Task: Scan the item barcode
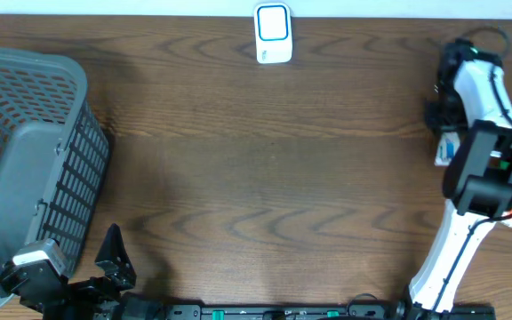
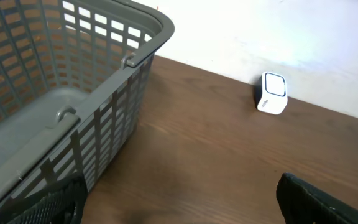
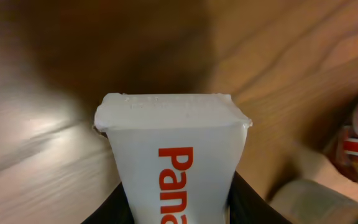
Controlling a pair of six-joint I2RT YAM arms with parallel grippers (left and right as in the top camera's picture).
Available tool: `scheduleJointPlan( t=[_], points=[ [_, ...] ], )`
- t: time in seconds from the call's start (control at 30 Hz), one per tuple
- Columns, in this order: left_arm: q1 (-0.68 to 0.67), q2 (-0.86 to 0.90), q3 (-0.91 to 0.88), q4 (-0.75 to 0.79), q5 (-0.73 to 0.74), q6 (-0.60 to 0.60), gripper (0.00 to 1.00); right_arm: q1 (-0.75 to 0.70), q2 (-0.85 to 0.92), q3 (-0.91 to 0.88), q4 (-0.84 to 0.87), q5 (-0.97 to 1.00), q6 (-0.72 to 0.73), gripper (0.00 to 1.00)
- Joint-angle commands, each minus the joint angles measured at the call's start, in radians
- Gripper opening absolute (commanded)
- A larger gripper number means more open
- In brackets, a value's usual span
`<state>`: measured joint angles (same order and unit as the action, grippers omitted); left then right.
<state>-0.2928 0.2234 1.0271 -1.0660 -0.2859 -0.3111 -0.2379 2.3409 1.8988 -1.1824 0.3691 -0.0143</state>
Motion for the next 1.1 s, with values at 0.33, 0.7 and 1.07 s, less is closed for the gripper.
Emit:
scheduleJointPlan(
  t=[0.33,0.7,1.07],
  points=[
    [0.000,0.000,0.003,0.004,0.005,-0.001,0.97,-0.224,-0.107,-0.019,0.033,-0.166,0.021,0.62],
    [0.000,0.000,0.003,0.004,0.005,-0.001,0.97,-0.074,-0.467,0.034,0.050,-0.779,0.159,0.99],
    [0.000,0.000,0.003,0.004,0.005,-0.001,0.97,0.320,-0.742,0.034,0.113,-0.712,0.261,0.99]
  ],
)
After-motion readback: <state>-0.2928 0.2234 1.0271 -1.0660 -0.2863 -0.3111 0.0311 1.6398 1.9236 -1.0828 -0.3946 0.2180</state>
